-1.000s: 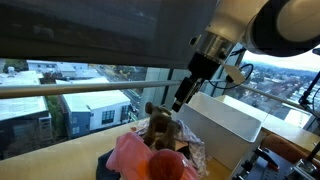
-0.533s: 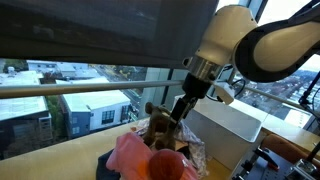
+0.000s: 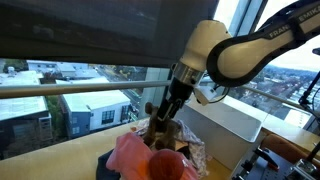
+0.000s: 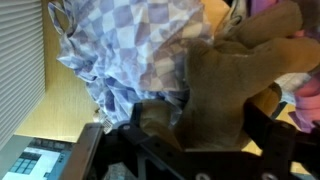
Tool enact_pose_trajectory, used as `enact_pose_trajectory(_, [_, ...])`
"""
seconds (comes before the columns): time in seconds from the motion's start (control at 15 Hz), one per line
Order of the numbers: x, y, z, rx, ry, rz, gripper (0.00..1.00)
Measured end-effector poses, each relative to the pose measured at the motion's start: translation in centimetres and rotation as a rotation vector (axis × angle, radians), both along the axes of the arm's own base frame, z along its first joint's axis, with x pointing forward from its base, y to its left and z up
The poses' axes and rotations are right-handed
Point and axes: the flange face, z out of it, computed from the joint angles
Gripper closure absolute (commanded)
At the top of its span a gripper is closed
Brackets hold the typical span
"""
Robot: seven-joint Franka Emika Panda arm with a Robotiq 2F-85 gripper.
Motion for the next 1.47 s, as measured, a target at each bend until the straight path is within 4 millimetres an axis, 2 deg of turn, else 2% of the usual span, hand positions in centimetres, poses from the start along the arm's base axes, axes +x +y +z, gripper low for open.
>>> enact_pose_trajectory(0.33, [0.2,-0.2,-3.5,-0.011,0.043,-0.006,0.73])
enact_pose_trajectory(0.53, [0.1,-0.3,-3.9,-0.015,0.05,-0.006,0.94])
enact_pose_trajectory(0.67, [0.1,-0.7,-3.1,-0.016,0.041,-0.011,1.0])
enact_pose_trajectory(0.8, [0.2,-2.0,-1.4,-0.021,0.02,-0.027,0.96])
enact_pose_trajectory(0.93, [0.6,-4.7,1.5,-0.028,-0.015,-0.065,0.96])
enact_pose_trajectory(1.07, [1.0,-8.7,4.7,-0.034,-0.058,-0.117,0.96])
enact_pose_trajectory(1.47, [1.3,-23.3,13.3,-0.051,-0.171,-0.283,0.96])
